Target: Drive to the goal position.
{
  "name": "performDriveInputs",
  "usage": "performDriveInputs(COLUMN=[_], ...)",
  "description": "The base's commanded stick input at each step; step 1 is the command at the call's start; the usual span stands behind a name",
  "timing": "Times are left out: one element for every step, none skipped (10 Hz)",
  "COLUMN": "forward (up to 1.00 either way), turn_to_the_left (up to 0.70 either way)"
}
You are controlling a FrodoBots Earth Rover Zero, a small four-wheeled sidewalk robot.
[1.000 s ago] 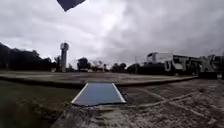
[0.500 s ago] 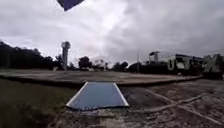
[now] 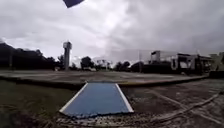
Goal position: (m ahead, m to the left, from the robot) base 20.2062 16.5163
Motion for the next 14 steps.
performDriveInputs(forward=[0.5,0.5,0.5,0.5,0.5,0.5,0.5,0.5,0.5,0.5,0.5,0.5,0.5,0.5], turn_to_the_left=[0.0,0.0,0.0,0.0,0.0,0.0,0.0,0.0,0.0,0.0,0.0,0.0,0.0,0.0])
